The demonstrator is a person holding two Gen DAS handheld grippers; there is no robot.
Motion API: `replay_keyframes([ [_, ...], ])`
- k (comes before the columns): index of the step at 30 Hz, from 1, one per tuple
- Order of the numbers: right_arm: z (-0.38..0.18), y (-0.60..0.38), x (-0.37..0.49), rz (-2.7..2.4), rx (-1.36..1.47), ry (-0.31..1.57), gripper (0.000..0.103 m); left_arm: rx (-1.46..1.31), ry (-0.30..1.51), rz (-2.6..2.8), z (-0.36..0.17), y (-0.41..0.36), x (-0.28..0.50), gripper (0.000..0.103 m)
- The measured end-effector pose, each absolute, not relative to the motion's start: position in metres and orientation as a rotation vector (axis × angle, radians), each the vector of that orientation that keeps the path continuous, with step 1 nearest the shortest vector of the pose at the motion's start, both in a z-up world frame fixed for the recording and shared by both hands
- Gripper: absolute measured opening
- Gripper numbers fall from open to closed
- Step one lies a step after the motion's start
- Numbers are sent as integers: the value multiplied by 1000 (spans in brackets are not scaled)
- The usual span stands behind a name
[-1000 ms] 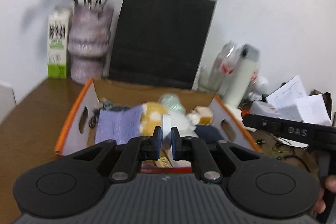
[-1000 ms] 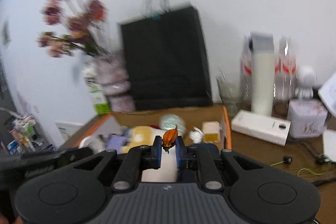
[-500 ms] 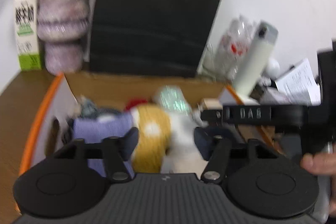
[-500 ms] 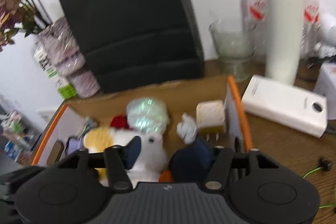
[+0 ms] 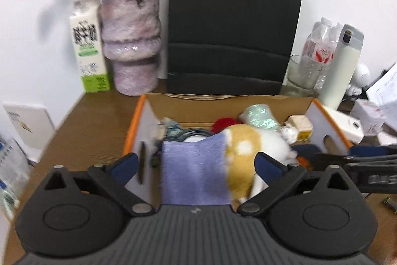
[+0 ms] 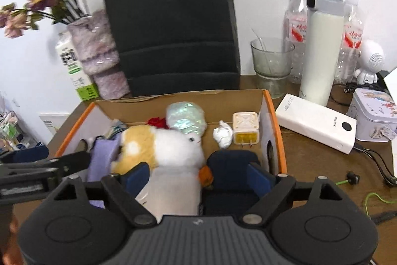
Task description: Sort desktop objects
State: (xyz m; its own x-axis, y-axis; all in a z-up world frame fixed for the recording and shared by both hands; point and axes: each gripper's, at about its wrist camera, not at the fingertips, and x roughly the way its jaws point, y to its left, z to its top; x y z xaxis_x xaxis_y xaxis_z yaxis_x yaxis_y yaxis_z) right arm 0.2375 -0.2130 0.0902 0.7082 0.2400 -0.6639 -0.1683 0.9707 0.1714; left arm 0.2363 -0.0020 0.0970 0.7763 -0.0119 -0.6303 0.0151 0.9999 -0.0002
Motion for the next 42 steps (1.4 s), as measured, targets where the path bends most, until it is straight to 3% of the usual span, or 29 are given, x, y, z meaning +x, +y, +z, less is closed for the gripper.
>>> replay_keyframes([
  [15,81,-195,80,224,-3,495,100,-43,634,5,78,1,97,103],
  [27,38,-199,-36,230,6,550,102,-107,700,-31,30,8,-13,103],
  [42,-7,-193,-7,129,-13,698,103,60,732,8,1,-1,-3,103],
])
